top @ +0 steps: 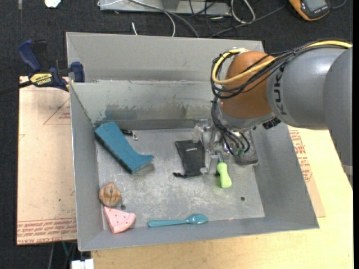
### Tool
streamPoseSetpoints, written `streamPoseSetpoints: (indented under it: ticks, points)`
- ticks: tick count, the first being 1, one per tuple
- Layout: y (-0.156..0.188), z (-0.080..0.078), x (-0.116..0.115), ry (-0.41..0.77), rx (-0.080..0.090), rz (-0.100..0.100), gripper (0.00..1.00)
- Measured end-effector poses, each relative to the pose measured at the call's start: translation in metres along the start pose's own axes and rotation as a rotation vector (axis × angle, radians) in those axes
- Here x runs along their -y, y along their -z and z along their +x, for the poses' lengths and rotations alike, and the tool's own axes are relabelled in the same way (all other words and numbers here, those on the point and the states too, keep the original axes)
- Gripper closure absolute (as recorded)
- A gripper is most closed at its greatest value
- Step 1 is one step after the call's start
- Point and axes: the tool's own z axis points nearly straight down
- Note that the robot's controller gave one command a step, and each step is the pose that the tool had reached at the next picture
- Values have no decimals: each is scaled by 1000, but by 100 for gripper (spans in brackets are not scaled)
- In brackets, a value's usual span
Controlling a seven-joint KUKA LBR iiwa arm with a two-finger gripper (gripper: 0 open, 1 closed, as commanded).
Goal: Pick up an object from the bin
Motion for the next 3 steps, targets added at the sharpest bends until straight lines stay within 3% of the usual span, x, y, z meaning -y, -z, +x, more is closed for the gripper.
streamPoseSetpoints:
  ticks: [1,2,3]
  points:
    - [4,23,36,150,2,0,0]
    - [-28,10,31,35,7,-3,0]
    - [-26,20,42,221,8,1,100]
